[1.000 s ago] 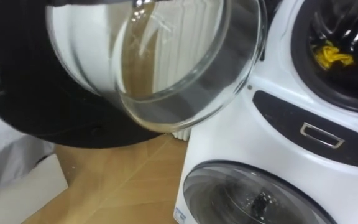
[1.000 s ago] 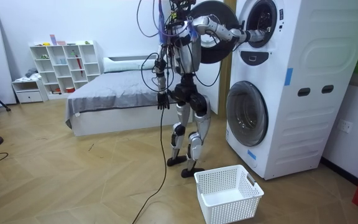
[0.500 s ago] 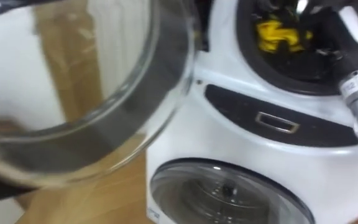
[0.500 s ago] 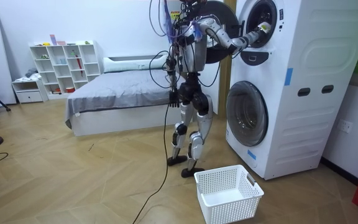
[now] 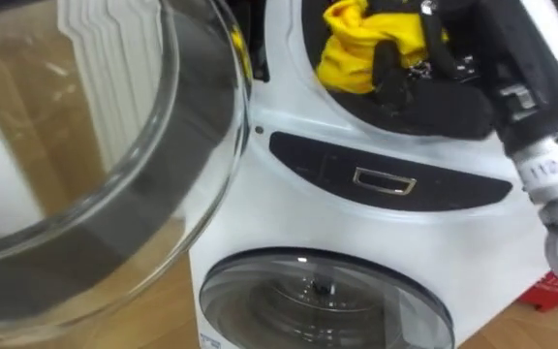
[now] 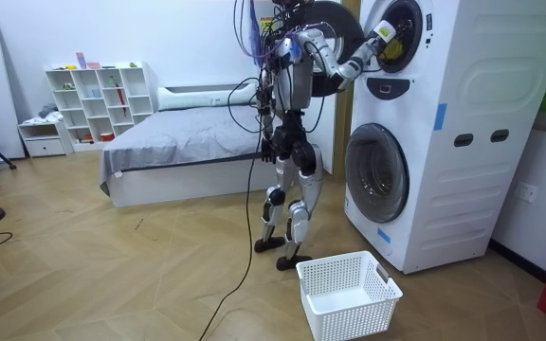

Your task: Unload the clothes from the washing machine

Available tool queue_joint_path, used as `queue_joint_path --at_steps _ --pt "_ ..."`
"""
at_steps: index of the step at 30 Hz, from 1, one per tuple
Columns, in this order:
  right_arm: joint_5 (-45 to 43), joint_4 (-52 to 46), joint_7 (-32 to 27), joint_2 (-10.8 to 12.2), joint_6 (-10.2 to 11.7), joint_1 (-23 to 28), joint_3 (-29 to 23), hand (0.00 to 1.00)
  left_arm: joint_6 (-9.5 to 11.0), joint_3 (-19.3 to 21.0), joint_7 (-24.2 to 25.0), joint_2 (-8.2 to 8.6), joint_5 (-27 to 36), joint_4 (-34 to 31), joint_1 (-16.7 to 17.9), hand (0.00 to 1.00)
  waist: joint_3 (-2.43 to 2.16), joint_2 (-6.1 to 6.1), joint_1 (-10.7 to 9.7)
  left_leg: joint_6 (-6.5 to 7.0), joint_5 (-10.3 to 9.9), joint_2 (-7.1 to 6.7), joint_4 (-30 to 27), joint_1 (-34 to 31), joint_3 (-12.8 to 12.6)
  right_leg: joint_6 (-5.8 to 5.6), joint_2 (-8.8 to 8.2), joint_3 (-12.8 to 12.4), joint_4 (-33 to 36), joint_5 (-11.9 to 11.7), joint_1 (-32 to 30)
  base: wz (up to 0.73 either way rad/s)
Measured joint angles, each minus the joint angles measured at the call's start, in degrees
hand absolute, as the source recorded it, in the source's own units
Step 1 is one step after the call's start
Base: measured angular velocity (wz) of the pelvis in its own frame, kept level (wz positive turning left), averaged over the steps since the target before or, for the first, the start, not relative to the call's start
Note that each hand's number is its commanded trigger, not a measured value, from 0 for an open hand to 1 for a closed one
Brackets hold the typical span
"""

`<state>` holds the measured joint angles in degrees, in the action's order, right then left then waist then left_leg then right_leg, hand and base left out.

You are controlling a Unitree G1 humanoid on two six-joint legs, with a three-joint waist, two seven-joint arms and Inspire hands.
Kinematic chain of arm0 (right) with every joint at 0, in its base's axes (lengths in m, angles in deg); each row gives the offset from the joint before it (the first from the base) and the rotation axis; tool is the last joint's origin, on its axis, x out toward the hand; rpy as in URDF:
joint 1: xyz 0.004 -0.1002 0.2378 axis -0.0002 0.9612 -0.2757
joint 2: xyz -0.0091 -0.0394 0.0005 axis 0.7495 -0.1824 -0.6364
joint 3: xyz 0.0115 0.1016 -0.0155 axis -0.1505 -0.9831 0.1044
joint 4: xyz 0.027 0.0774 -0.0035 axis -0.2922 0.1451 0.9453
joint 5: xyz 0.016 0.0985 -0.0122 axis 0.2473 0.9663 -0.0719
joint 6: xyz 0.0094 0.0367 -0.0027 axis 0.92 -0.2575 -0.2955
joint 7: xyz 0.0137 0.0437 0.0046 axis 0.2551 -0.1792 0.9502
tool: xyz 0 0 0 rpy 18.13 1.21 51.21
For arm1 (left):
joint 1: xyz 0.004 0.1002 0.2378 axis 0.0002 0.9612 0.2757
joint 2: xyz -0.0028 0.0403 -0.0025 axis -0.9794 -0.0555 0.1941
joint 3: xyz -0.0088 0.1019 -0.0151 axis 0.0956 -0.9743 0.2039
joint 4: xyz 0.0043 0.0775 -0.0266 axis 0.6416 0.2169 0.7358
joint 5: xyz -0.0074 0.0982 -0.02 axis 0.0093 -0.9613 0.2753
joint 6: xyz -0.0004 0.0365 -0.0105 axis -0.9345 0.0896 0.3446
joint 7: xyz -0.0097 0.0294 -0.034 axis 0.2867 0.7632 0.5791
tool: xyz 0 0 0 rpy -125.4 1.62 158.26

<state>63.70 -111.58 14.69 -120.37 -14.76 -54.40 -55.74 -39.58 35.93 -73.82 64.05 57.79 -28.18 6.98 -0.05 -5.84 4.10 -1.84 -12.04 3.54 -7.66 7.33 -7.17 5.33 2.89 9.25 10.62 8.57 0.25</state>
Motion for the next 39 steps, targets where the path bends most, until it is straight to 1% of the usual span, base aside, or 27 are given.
queue_joint_path --at_steps 2,3,4,5,6,7,9,10,12,16,17,19,21,22,23,25,26,29,30,31,32,33,34,36,37,38,39 --pt "1.49 -0.27 1.54 0.01 0.08 1.38 -1.3 1.0 0.09 0.6 -0.02 0.68 -0.04 0.09 0.27 0.0 0.02 0.29 -0.39 0.07 -0.1 0.11 0.0 0.09 -0.38 -0.02 0.08 0.0 0.13 -0.02 0.04 0.0" --pt "1.67 -0.3 2.31 0.02 0.1 1.88 -1.6 1.0 0.13 0.64 -0.04 1.09 -0.04 0.36 0.48 0.0 -0.09 0.59 -0.61 0.07 -0.11 0.15 -0.01 0.12 -0.53 -0.01 0.11 -0.02 0.22 -0.06 0.06 0.0" --pt "1.82 -0.31 2.74 0.02 0.14 2.19 -1.82 1.0 0.14 0.64 -0.04 1.28 -0.03 0.46 0.61 0.0 -0.23 0.8 -0.7 0.07 -0.12 0.16 -0.02 0.14 -0.59 -0.01 0.14 -0.06 0.22 -0.14 0.06 0.0" --pt "2.08 -0.34 3.2 0.03 0.24 2.95 -2.2 1.0 0.31 0.64 -0.04 1.61 -0.04 1.0 0.74 0.0 -0.54 1.23 -0.71 0.07 -0.12 0.17 -0.07 0.2 -0.68 0.0 0.2 -0.28 0.17 -0.28 0.22 -0.05" --pt "2.21 -0.36 3.7 0.14 0.24 3.59 -2.62 1.0 0.53 0.63 -0.04 1.7 -0.03 1.87 0.76 0.0 -0.73 1.54 -0.97 0.07 -0.12 0.17 -0.19 0.35 -0.77 0.0 0.19 -0.38 0.09 -0.32 0.41 0.0" --pt "2.25 -0.79 4.03 0.53 0.24 4.47 -3.51 1.0 0.57 0.67 -0.11 1.65 0.03 2.2 0.8 0.0 -0.78 1.65 -1.16 0.08 -0.11 0.16 -0.29 0.48 -0.77 0.0 0.18 -0.4 0.08 -0.3 0.53 0.0" --pt "3.34 -1.19 4.1 1.64 0.48 5.12 -4.31 1.0 1.08 0.75 -0.37 1.63 0.16 2.7 1.04 0.0 -0.73 1.62 -1.41 0.08 -0.11 0.17 -0.75 0.47 -0.81 0.0 0.21 -0.65 0.12 -0.31 0.63 0.0" --pt "4.95 -1.37 4.2 2.12 1.03 5.51 -4.35 1.0 1.74 0.71 -0.45 1.66 0.56 3.74 1.04 0.0 -0.69 1.61 -1.9 0.08 -0.11 0.18 -0.93 0.54 -0.82 0.02 0.23 -0.69 0.11 -0.32 0.81 0.0" --pt "6.57 -1.8 4.63 2.55 1.97 6.59 -4.88 1.0 2.36 0.78 -0.77 1.68 1.62 5.0 1.09 0.0 -0.54 1.62 -2.36 0.08 -0.11 0.21 -1.13 0.45 -0.82 0.07 0.29 -0.87 0.11 -0.41 0.75 0.0" --pt "10.12 -2.63 5.76 3.79 3.19 10.3 -8.3 1.0 3.17 1.42 -1.08 1.8 2.3 4.99 2.04 0.0 -0.7 1.09 -2.52 0.09 -0.13 0.33 -1.16 0.18 -1.6 0.06 0.49 -1.57 0.02 -0.87 0.25 -0.08" --pt "10.45 -2.71 5.93 3.79 3.19 10.73 -8.84 1.0 3.4 1.68 -1.09 1.85 2.25 5.0 2.22 0.0 -0.7 1.08 -2.78 0.1 -0.14 0.3 -1.14 0.23 -1.64 0.04 0.49 -1.64 0.02 -0.91 0.05 -0.06" --pt "11.5 -4.13 6.03 3.8 3.24 13.82 -12.35 1.0 4.82 3.27 -1.73 1.84 2.25 6.04 2.47 0.0 -0.71 1.06 -3.51 0.1 -0.14 0.27 -1.04 0.34 -1.96 -0.02 0.49 -1.83 0.1 -1.05 0.02 -0.06" --pt "11.51 -4.96 5.97 3.8 3.83 16.12 -14.05 1.0 5.11 4.74 -2.26 1.85 2.25 6.73 3.01 0.0 -0.7 1.11 -3.88 0.1 -0.14 0.29 -1.04 0.48 -2.64 0.02 0.53 -2.2 0.15 -1.09 0.1 -0.22" --pt "11.5 -5.0 6.03 3.8 4.42 17.45 -15.08 1.0 5.19 5.66 -2.41 1.82 2.35 6.99 3.29 0.0 -0.68 1.09 -4.24 0.1 -0.14 0.38 -1.01 1.05 -3.67 0.06 0.73 -3.02 0.17 -1.12 0.16 -0.28" --pt "11.33 -4.94 6.04 3.8 4.42 17.81 -15.41 1.0 5.19 6.06 -2.51 1.83 2.32 7.25 3.38 0.0 -0.62 1.09 -4.42 0.1 -0.14 0.4 -0.95 1.29 -4.01 0.07 0.8 -3.29 0.19 -1.14 0.27 -0.25" --pt "10.47 -4.95 6.71 3.92 4.48 20.29 -17.97 1.0 5.2 7.3 -2.52 1.84 2.29 7.77 3.41 0.0 -0.55 1.19 -5.83 -0.07 -0.25 0.6 -0.91 1.41 -5.18 0.06 1.27 -4.64 0.04 -1.15 0.12 -0.19" --pt "10.51 -4.94 6.88 3.98 4.55 21.15 -18.81 1.0 5.21 7.45 -2.53 1.83 2.29 7.76 3.36 0.0 -0.55 1.2 -5.98 -0.1 -0.27 0.65 -0.91 1.41 -5.45 0.07 1.37 -4.98 0.06 -1.17 -0.05 -0.24" --pt "10.64 -4.81 7.13 4.67 4.59 24.51 -22.21 1.0 5.29 7.24 -2.53 1.83 2.33 7.69 3.3 0.0 -0.39 1.4 -7.91 -0.23 -0.37 0.84 -0.93 1.46 -6.88 0.18 1.86 -6.7 0.18 -1.32 -0.49 -0.31" --pt "10.58 -4.81 7.12 4.71 4.6 25.5 -23.25 1.0 5.41 7.19 -2.53 1.84 2.31 7.68 3.27 0.0 -0.32 1.55 -8.82 -0.24 -0.37 0.9 -0.93 1.53 -7.65 0.25 2.13 -7.66 0.28 -1.49 -0.89 -0.42" --pt "10.44 -4.76 7.09 4.91 4.63 26.35 -24.32 1.0 5.48 7.19 -2.52 1.84 2.3 7.67 2.98 0.0 -0.11 1.74 -9.68 -0.24 -0.37 1.0 -0.94 1.6 -8.41 0.31 2.37 -8.58 0.27 -1.73 -1.05 -0.43" --pt "10.3 -4.73 7.06 5.11 4.75 26.99 -24.85 1.0 5.52 7.19 -2.53 1.84 2.29 7.68 2.76 0.0 -0.07 1.82 -10.13 -0.24 -0.37 1.04 -0.94 1.75 -8.85 0.32 2.55 -9.14 0.25 -1.83 -1.23 -0.47" --pt "10.29 -4.72 7.07 5.93 4.83 28.72 -26.21 1.0 5.53 7.21 -2.53 1.83 2.3 7.68 2.12 0.0 0.05 1.95 -10.57 -0.26 -0.38 1.15 -0.95 1.96 -10.46 0.35 2.85 -10.2 0.25 -2.03 -1.43 -0.38" --pt "10.28 -4.66 7.04 6.34 4.83 29.56 -26.8 1.0 5.6 7.19 -2.53 1.83 2.29 7.58 1.98 0.0 0.07 2.0 -10.94 -0.28 -0.4 1.2 -0.95 1.94 -11.27 0.36 2.98 -10.71 0.26 -2.09 -1.56 -0.45" --pt "10.28 -4.4 6.98 6.92 4.82 32.89 -29.19 1.0 5.89 7.26 -2.55 1.67 2.19 7.15 1.74 0.0 -0.05 2.12 -12.9 -0.97 -0.91 1.66 -0.98 2.01 -13.65 0.48 3.85 -12.73 0.43 -2.26 -2.65 -0.48" --pt "10.27 -4.18 6.93 7.14 4.81 33.28 -29.55 1.0 5.88 7.25 -2.54 1.47 2.19 7.04 1.52 0.0 -0.03 2.08 -13.35 -1.03 -0.95 1.73 -0.99 2.01 -14.13 0.52 4.11 -13.45 0.7 -2.3 -3.01 -0.7" --pt "10.21 -3.9 6.93 7.56 4.78 34.01 -30.54 1.0 5.82 7.24 -2.54 1.0 2.14 7.04 1.29 0.0 0.05 1.86 -13.88 -1.04 -0.96 1.78 -1.01 2.0 -15.04 0.73 4.41 -14.35 1.44 -2.58 -3.63 -0.64" --pt "10.16 -3.36 6.72 7.78 4.77 34.57 -31.19 1.0 5.8 7.24 -2.52 0.57 2.13 7.1 0.63 0.0 0.29 1.75 -14.87 -1.05 -0.96 1.86 -1.01 1.96 -15.41 0.86 4.64 -14.97 1.46 -2.96 -3.72 -0.76"
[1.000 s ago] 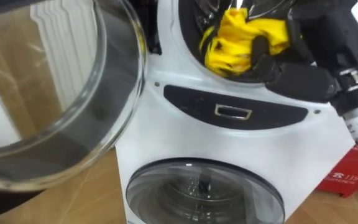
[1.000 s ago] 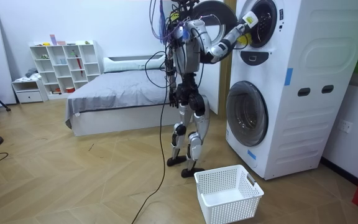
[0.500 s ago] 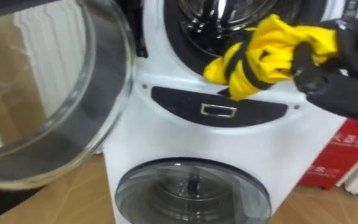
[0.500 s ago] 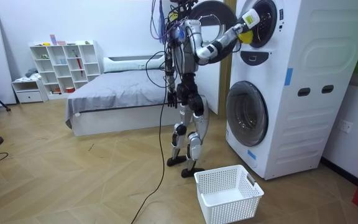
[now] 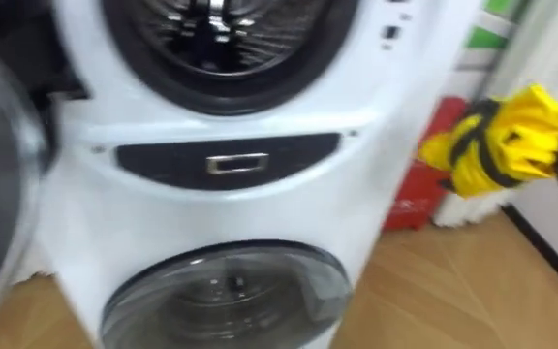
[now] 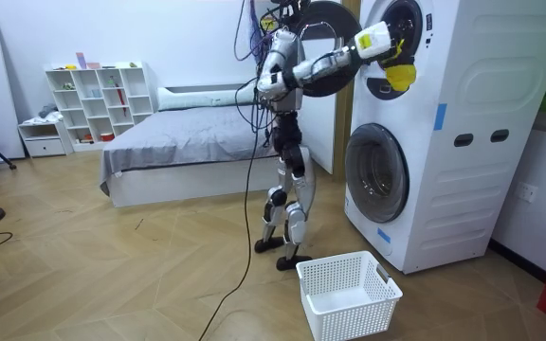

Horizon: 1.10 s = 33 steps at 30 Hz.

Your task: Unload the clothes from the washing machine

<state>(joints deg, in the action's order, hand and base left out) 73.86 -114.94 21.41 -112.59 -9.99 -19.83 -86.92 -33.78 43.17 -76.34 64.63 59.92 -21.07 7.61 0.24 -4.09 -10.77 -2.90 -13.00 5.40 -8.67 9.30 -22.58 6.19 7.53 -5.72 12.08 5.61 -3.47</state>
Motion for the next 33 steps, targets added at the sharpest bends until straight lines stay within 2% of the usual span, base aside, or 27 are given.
queue_joint_path --at_steps 1,3,5,8,11,14,16,17,19,20,21,23,24,25,26,28,30,31,32,33 --pt "-0.03 0.61 -0.06 0.58 0.0 0.58 -0.86 1.0 0.0 0.0 0.17 -0.38 0.01 0.11 -0.72 0.0 -0.09 -0.1 -0.89 0.0 0.0 0.06 0.0 0.34 -1.54 0.04 0.53 -1.65 0.24 -0.22 -0.6 -0.6" --pt "-0.35 1.34 -0.35 1.2 -0.02 1.77 -1.93 1.0 0.0 -0.14 0.31 -0.69 0.09 0.03 -1.55 0.0 -0.06 -0.19 -1.95 0.0 0.0 0.04 0.01 0.36 -3.38 0.1 1.0 -3.35 0.93 -0.33 -1.5 -0.57" --pt "-1.72 2.94 -0.71 1.42 -0.03 2.17 -1.97 1.0 -0.34 -0.83 0.93 -1.26 0.08 0.06 -3.07 0.0 0.17 -0.44 -3.28 -0.01 -0.01 0.02 -0.03 0.41 -4.91 0.03 1.65 -5.27 1.31 -0.49 -1.95 -0.58" --pt "-4.75 5.22 -0.96 3.52 -0.17 3.34 -2.04 1.0 -0.67 -2.85 2.69 -1.97 0.1 -0.75 -5.75 0.0 0.09 -0.47 -4.0 -0.29 -0.21 0.08 0.04 0.33 -7.37 -0.13 2.71 -8.41 1.29 -1.35 -3.15 -0.6" --pt "-6.29 9.66 -0.79 4.49 -1.07 4.03 -1.94 1.0 -1.25 -4.88 3.8 -2.03 0.11 -0.52 -8.81 0.0 0.18 -0.08 -4.85 -0.29 -0.3 -0.08 0.03 0.71 -8.14 -0.39 3.47 -10.94 1.42 -1.85 -3.57 -0.53" --pt "-6.66 14.23 -0.81 5.7 -1.65 4.18 -1.03 1.0 -1.47 -8.26 4.16 -2.33 0.18 -0.54 -10.69 0.0 0.2 0.35 -5.79 -0.16 -0.45 -0.13 0.01 0.85 -8.6 -0.49 3.75 -11.86 1.38 -1.99 -3.7 -0.2" --pt "-6.53 17.21 -0.95 5.69 -1.66 4.15 0.73 1.0 -1.52 -10.64 4.8 -2.34 0.24 -0.56 -11.57 0.0 -0.09 0.88 -5.72 -0.09 -0.82 -0.05 -0.04 0.44 -9.38 -0.66 4.18 -12.74 1.65 -2.12 -4.5 -0.23" --pt "-6.53 18.4 -0.82 5.69 -1.65 3.96 2.58 1.0 -1.54 -12.03 5.18 -2.33 0.22 -0.55 -12.05 0.0 -0.02 1.27 -5.53 -0.23 -1.07 0.08 -0.14 0.35 -10.56 -0.76 4.48 -13.39 1.74 -2.41 -5.0 -0.33" --pt "-6.74 23.13 -0.82 5.71 -1.63 2.23 6.05 1.0 -1.53 -14.38 5.22 -2.19 0.22 -0.46 -12.68 0.0 0.53 2.39 -5.64 -0.17 -1.3 0.11 -0.87 0.01 -11.31 -0.96 4.54 -13.87 1.8 -2.69 -5.42 -0.23" --pt "-6.78 24.71 -0.96 5.71 -1.63 1.76 6.75 1.0 -1.52 -14.81 5.22 -2.09 0.21 -0.47 -13.04 0.0 0.49 2.67 -5.62 0.02 -1.47 0.13 -1.09 -0.22 -11.33 -0.98 4.56 -14.16 1.83 -2.7 -5.64 -0.09" --pt "-6.78 28.07 -1.54 5.74 -1.62 0.72 8.11 1.0 -1.48 -15.72 5.21 -1.99 0.4 -0.45 -13.36 0.0 0.22 3.35 -5.33 0.24 -1.78 0.19 -1.31 -0.77 -11.68 -1.14 4.66 -14.3 1.85 -2.8 -6.14 -0.06" --pt "-6.78 32.36 -2.2 5.94 -1.63 -0.85 10.01 1.0 -1.4 -16.96 5.23 -1.86 1.68 -0.44 -14.11 0.0 0.32 4.64 -5.16 0.46 -1.95 0.06 -1.41 -1.43 -11.87 -1.29 4.65 -14.23 2.36 -2.83 -7.1 -0.06" --pt "-6.73 34.14 -2.28 6.89 -1.63 -1.6 10.22 1.0 -1.23 -17.09 5.24 -1.79 2.1 -0.45 -14.3 0.0 0.5 5.38 -5.03 0.46 -1.97 -0.09 -1.45 -1.95 -11.93 -1.43 4.52 -14.12 2.8 -2.75 -7.8 0.0" --pt "-6.55 36.43 -2.83 7.44 -1.6 -2.8 10.83 1.0 -1.07 -17.28 5.36 -1.82 2.58 -0.46 -14.26 0.0 0.4 6.5 -4.67 0.47 -2.05 -0.1 -1.51 -2.58 -11.92 -1.59 4.49 -14.11 2.75 -2.87 -8.28 0.0" --pt "-6.54 37.77 -3.18 7.45 -1.58 -3.34 11.18 1.0 -1.06 -17.55 5.55 -1.82 2.56 -0.46 -14.21 0.0 0.22 6.9 -4.47 0.47 -2.08 -0.14 -1.51 -2.87 -11.9 -1.64 4.5 -14.17 2.79 -2.91 -8.66 0.0" --pt "-6.29 42.78 -4.06 7.46 -1.35 -5.78 12.15 1.0 -0.98 -17.64 5.9 -1.55 2.44 -0.54 -14.51 0.0 0.32 7.93 -4.31 0.54 -2.13 -0.14 -1.75 -3.67 -11.73 -1.77 4.42 -14.19 2.61 -3.08 -8.93 0.02" --pt "-5.23 47.82 -4.98 7.5 -1.07 -7.61 12.2 1.0 -0.63 -18.04 6.39 -1.19 2.48 -0.59 -14.57 0.0 -0.09 9.55 -3.49 0.67 -2.25 -0.14 -2.16 -4.71 -11.67 -1.83 4.18 -14.01 2.74 -3.11 -9.81 0.09" --pt "-4.84 48.46 -5.34 7.53 -1.07 -7.89 12.23 1.0 -0.63 -18.04 6.44 -1.14 2.52 -0.6 -14.59 0.0 -0.05 9.96 -3.29 0.68 -2.25 -0.15 -2.22 -4.91 -11.65 -1.83 4.08 -13.82 2.83 -3.11 -10.0 0.14" --pt "-4.45 49.61 -6.08 7.63 -0.87 -8.57 12.36 1.0 -0.66 -18.07 6.49 -1.11 2.52 -0.61 -14.69 0.0 -0.33 10.9 -3.36 0.69 -2.25 -0.19 -2.37 -5.89 -11.28 -1.88 3.84 -13.3 3.0 -3.08 -10.91 0.23" --pt "-4.52 51.53 -6.79 7.64 -0.4 -10.07 12.76 1.0 -0.67 -18.07 6.47 -1.14 2.54 -0.65 -15.03 0.0 -0.24 11.53 -3.59 0.7 -2.26 -0.31 -2.81 -6.96 -10.74 -2.02 3.56 -12.9 3.5 -3.0 -11.89 0.26"
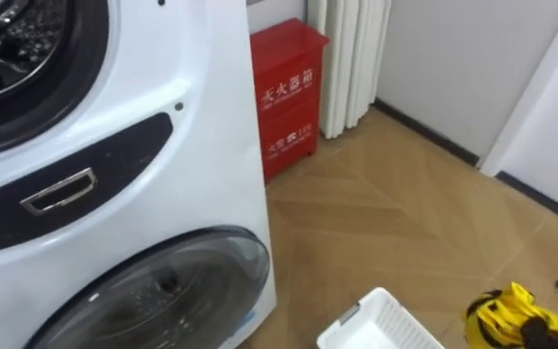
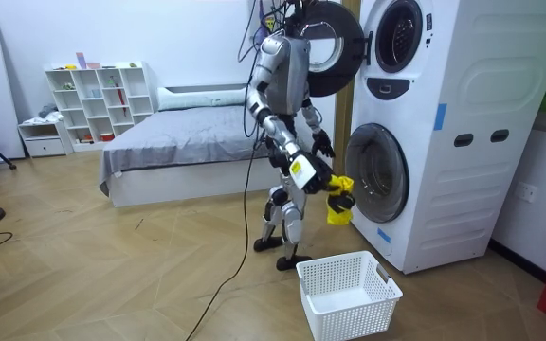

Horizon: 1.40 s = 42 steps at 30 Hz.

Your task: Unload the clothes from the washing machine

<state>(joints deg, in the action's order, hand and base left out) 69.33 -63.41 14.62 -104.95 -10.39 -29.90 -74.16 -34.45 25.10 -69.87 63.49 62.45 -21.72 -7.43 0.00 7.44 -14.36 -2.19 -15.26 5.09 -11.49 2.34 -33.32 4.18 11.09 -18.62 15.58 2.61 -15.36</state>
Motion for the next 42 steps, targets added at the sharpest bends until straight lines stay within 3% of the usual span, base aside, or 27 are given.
queue_joint_path --at_steps 5,9,14,17,19,28,31,42 --pt "-0.33 5.15 -2.5 0.13 0.4 -5.03 2.38 1.0 0.03 -1.24 0.13 0.38 0.07 -0.43 -1.21 0.0 0.08 1.43 0.05 0.07 -0.02 -0.29 -0.32 -2.35 1.67 -0.13 -0.3 0.58 1.33 0.03 -2.49 0.11" --pt "0.03 8.41 -4.4 0.49 2.99 -7.39 3.84 1.0 1.41 -1.52 0.05 1.92 1.84 0.08 -2.15 0.0 0.51 2.08 0.11 0.38 0.15 -0.83 -0.22 -3.9 3.7 -0.31 -0.51 0.66 2.2 0.19 -4.26 0.07" --pt "0.36 12.48 -6.71 0.81 4.49 -8.85 3.92 1.0 2.08 -3.78 0.03 2.48 4.33 0.12 -2.57 0.0 0.41 3.02 0.47 1.03 0.55 -1.59 -0.21 -6.37 4.37 -0.58 -1.19 1.17 3.21 0.41 -7.01 0.1" --pt "0.41 14.96 -8.17 0.82 4.5 -10.26 4.53 1.0 2.09 -5.28 0.02 3.09 4.48 0.11 -2.77 0.0 0.26 3.85 0.48 1.49 0.86 -2.01 -0.28 -7.95 4.97 -0.58 -2.23 3.0 4.26 0.42 -8.85 0.17" --pt "0.64 15.9 -8.8 0.79 4.52 -10.74 5.33 0.01 2.07 -6.39 -0.01 3.12 4.49 0.11 -3.35 0.0 0.3 3.94 0.51 1.98 1.22 -2.46 -0.27 -8.76 5.38 -0.63 -2.86 3.64 5.24 0.74 -10.06 0.24" --pt "0.93 18.12 -12.32 0.76 4.9 -16.25 6.57 0.0 2.05 -7.21 -0.49 3.26 4.59 0.52 -3.43 0.0 0.39 4.17 0.84 2.17 1.47 -2.94 -0.3 -9.89 6.9 -1.24 -3.2 3.91 6.29 1.88 -11.14 0.1" --pt "1.42 18.15 -14.02 0.76 6.46 -17.13 6.44 0.0 2.05 -7.21 -0.53 3.26 4.58 0.53 -3.49 0.0 0.39 4.2 0.86 2.14 1.49 -2.86 -0.3 -10.05 7.12 -0.73 -3.61 5.09 6.13 1.79 -11.16 0.05" --pt "3.73 19.69 -14.67 0.76 7.06 -17.5 6.29 0.0 2.06 -7.47 -0.45 3.26 5.97 0.08 -4.31 0.0 0.5 4.02 1.63 2.13 1.49 -2.88 -0.23 -10.9 8.44 -0.18 -4.04 6.38 7.11 2.5 -12.13 0.06"
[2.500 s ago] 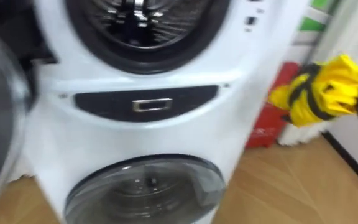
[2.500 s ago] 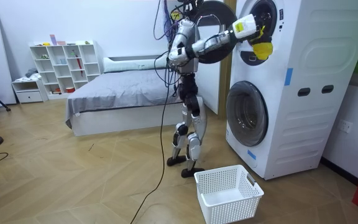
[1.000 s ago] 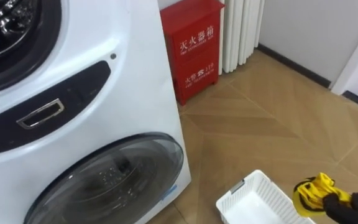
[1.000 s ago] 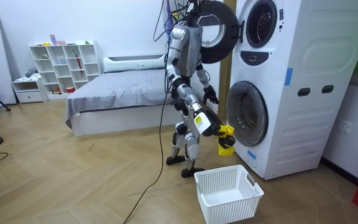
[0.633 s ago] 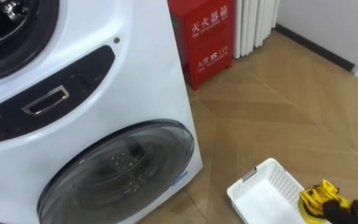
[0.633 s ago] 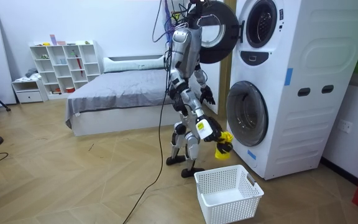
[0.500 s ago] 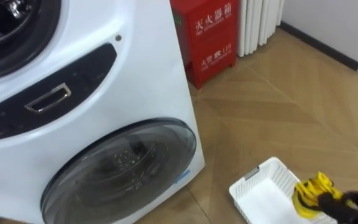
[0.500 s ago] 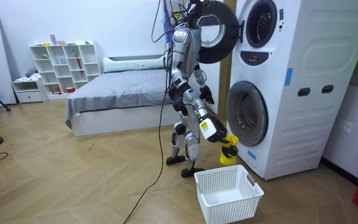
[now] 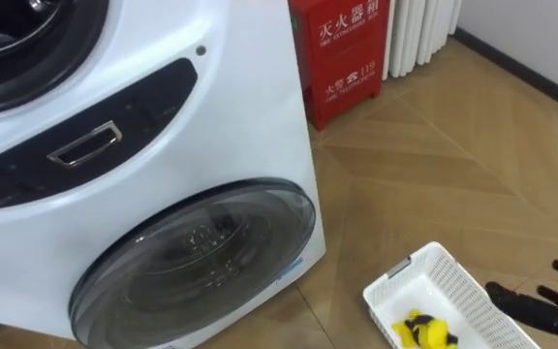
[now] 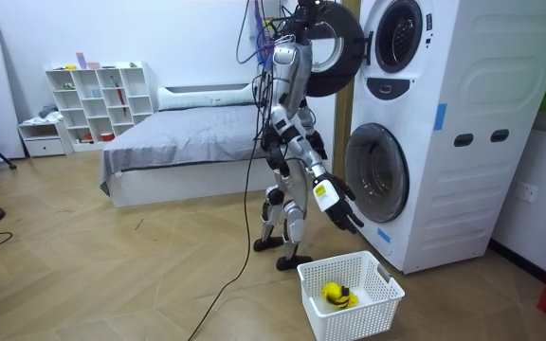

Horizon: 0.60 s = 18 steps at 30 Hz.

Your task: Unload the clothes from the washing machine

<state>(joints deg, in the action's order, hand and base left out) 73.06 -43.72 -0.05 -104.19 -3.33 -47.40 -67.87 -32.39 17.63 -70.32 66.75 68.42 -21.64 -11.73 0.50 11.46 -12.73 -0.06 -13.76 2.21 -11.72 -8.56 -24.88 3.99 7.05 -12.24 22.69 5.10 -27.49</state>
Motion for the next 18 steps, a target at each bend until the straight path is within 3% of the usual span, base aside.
queue_joint_path --at_steps 7,14,18 --pt "1.49 0.22 -0.11 0.0 0.64 0.62 0.0 0.0 0.16 0.0 -0.02 0.0 0.91 -0.07 0.45 0.0 0.15 -0.56 0.31 -0.01 0.0 0.06 -0.01 -0.06 0.31 0.2 -0.23 0.7 -0.03 0.76 0.12 0.06" --pt "5.82 0.23 -0.65 -0.11 0.77 2.29 -0.41 0.0 0.8 0.28 -1.24 -0.21 1.97 0.07 1.05 0.0 0.05 -1.96 0.3 -0.12 0.07 0.27 0.11 0.1 3.19 0.39 -1.16 3.74 -0.63 1.05 1.56 0.22" --pt "5.86 0.37 -0.52 -0.1 1.22 5.74 -0.42 0.0 1.68 0.91 -1.29 -1.2 1.91 -0.99 3.73 0.0 0.06 -2.94 0.66 -0.2 0.11 0.52 0.24 3.03 5.2 0.52 -1.65 5.75 -2.1 1.69 5.88 0.28"
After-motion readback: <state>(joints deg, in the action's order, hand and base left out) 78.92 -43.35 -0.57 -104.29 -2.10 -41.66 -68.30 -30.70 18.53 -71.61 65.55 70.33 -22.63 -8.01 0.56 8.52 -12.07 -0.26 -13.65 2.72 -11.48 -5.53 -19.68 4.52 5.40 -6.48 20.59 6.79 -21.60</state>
